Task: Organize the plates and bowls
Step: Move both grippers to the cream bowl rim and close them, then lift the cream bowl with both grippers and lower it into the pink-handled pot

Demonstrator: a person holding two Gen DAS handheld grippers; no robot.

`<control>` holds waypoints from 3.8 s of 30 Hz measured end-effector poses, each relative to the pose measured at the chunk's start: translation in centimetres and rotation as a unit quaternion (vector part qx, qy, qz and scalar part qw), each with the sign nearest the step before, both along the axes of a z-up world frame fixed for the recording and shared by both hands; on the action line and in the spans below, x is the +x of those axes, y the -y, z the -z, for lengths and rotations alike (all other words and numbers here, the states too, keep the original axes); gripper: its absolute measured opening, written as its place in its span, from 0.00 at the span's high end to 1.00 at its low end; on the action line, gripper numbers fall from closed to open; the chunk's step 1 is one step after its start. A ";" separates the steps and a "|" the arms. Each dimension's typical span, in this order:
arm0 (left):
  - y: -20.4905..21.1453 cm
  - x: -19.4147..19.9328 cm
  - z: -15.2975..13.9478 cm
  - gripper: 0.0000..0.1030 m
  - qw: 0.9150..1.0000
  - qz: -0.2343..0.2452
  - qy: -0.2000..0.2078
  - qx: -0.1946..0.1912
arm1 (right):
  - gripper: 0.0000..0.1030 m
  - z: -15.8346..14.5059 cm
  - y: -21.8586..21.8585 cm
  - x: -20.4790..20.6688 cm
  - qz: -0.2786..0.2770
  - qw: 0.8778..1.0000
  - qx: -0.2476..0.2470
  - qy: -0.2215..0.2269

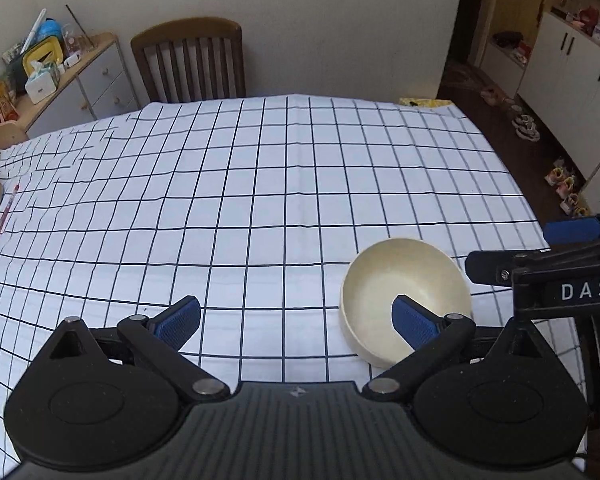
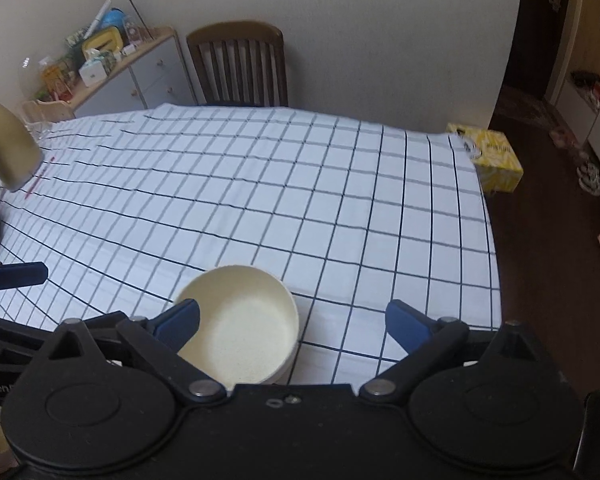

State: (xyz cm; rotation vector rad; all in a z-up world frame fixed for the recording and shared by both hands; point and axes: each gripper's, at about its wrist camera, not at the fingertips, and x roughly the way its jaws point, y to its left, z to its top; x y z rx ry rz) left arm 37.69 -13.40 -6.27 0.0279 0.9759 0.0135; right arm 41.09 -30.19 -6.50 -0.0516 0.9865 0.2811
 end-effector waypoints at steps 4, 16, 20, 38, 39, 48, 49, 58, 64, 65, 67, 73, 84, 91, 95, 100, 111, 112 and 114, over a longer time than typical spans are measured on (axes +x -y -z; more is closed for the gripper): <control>-0.3 1.8 2.4 0.01 0.999 -0.019 -0.035 -0.022 | 0.13 2.0 0.4 2.1 0.003 0.999 0.005 -0.046; -0.6 3.6 6.4 0.50 0.990 -0.044 -0.113 -0.074 | 0.51 5.8 -0.4 4.8 0.003 0.994 0.003 -0.113; -0.1 3.9 6.7 0.65 0.989 -0.042 -0.117 -0.077 | 0.63 6.0 -0.9 4.9 -0.006 0.993 -0.002 -0.115; 4.7 6.2 6.8 0.95 0.990 -0.026 -0.118 -0.069 | 0.96 6.0 -1.9 3.5 -0.010 0.993 -0.032 -0.110; 4.4 5.8 6.7 0.95 0.990 -0.025 -0.116 -0.070 | 0.96 5.8 -1.9 3.4 -0.009 0.994 -0.032 -0.109; 2.9 3.1 3.6 0.95 0.992 -0.014 -0.097 -0.079 | 0.96 3.0 -2.5 1.7 0.000 0.995 -0.030 -0.092; 2.6 2.7 3.1 0.95 0.992 -0.012 -0.096 -0.080 | 0.96 2.6 -2.6 1.4 0.000 0.996 -0.030 -0.089; -0.2 -1.3 -0.4 0.95 0.994 -0.002 -0.075 -0.082 | 0.96 -0.7 -4.6 -2.2 -0.001 0.997 -0.034 -0.065; -2.4 -4.7 -2.4 0.95 0.995 0.001 -0.065 -0.077 | 0.96 -2.6 -6.6 -5.0 -0.008 0.998 -0.036 -0.051; -2.9 -5.3 -2.7 0.95 0.995 0.000 -0.065 -0.077 | 0.96 -3.0 -7.1 -5.6 -0.009 0.998 -0.036 -0.049; -3.7 -6.4 -3.3 0.95 0.995 -0.001 -0.063 -0.076 | 0.96 -3.5 -8.0 -6.7 -0.012 0.998 -0.039 -0.046; -6.2 -9.3 -4.9 0.95 0.996 -0.002 -0.057 -0.075 | 0.95 -5.0 -10.4 -9.6 -0.019 0.998 -0.038 -0.035; -11.0 -14.4 -6.3 0.95 0.996 -0.020 -0.051 -0.068 | 0.95 -6.3 -15.4 -14.1 -0.041 0.998 -0.045 -0.022; -14.6 -17.2 -6.5 0.95 0.995 -0.043 -0.054 -0.069 | 0.95 -6.3 -19.1 -16.4 -0.063 0.997 -0.045 -0.021; -16.3 -18.5 -6.5 0.95 0.994 -0.056 -0.058 -0.067 | 0.95 -6.2 -21.1 -17.6 -0.078 0.996 -0.043 -0.021; -18.2 -20.0 -6.0 0.95 0.994 -0.070 -0.062 -0.063 | 0.96 -5.6 -23.3 -18.7 -0.094 0.994 -0.041 -0.026; -20.8 -21.7 -2.9 0.95 0.992 -0.089 -0.083 -0.045 | 0.96 -2.8 -26.9 -20.0 -0.113 0.991 -0.044 -0.050; -20.8 -21.7 -2.6 0.95 0.992 -0.089 -0.083 -0.042 | 0.96 -2.4 -27.1 -20.0 -0.113 0.991 -0.047 -0.053; -20.9 -21.7 -2.0 0.95 0.992 -0.088 -0.086 -0.041 | 0.96 -1.8 -27.4 -20.1 -0.114 0.991 -0.049 -0.058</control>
